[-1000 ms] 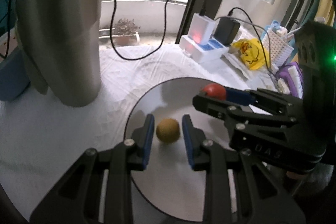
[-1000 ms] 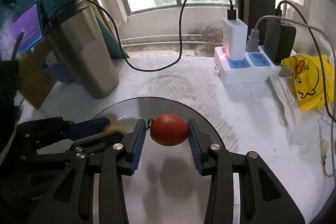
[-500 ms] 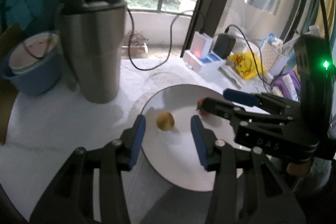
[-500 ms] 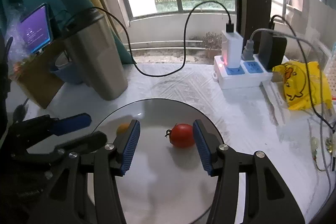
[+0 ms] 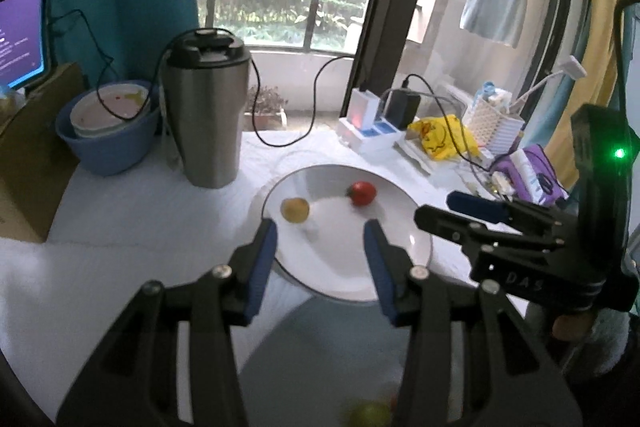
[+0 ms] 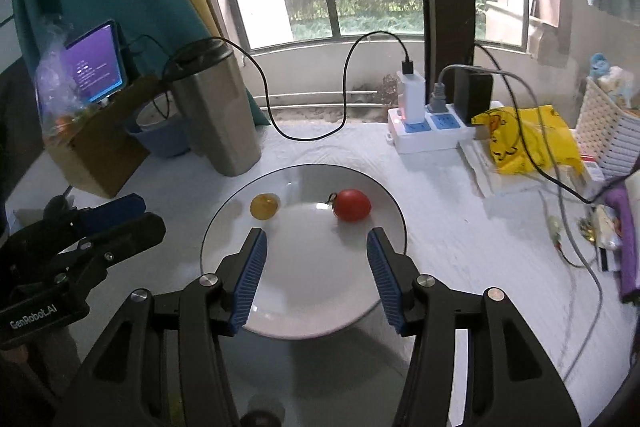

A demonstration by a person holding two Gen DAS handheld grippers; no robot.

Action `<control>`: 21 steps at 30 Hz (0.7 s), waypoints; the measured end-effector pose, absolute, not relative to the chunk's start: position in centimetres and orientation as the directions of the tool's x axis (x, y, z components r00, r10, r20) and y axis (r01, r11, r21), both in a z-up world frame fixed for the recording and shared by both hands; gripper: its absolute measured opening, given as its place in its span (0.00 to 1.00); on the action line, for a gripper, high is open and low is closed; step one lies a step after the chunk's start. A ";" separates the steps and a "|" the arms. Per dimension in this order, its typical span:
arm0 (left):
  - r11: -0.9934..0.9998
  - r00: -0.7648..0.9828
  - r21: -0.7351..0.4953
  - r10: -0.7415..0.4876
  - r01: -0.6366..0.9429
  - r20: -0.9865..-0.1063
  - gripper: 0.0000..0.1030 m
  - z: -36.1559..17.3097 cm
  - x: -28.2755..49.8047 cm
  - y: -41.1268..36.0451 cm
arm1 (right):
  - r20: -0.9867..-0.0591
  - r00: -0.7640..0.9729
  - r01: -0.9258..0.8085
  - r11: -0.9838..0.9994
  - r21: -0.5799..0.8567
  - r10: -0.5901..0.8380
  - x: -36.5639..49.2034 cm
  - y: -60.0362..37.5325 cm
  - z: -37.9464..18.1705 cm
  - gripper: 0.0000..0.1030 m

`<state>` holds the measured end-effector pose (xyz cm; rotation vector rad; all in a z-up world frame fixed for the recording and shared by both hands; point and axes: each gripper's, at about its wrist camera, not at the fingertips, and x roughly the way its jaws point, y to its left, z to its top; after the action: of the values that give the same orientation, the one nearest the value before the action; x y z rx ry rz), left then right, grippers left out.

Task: Organize fruits
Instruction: 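Open both grippers to drop the tomato and plum into the bowl, then move both grippers back toward the fruits on the grey tray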

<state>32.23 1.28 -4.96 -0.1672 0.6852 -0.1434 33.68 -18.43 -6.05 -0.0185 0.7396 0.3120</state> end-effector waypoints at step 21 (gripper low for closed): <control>0.978 0.808 -0.198 -0.168 0.065 -0.565 0.66 -3.1 21.3 0.2 | -0.631 0.724 -0.314 0.948 0.055 0.277 22.6 -18.3 -4.3 0.53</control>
<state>21.25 0.22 -3.05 -0.1729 0.6184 -0.1255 22.59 -18.33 -4.35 -0.0574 0.6871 0.3262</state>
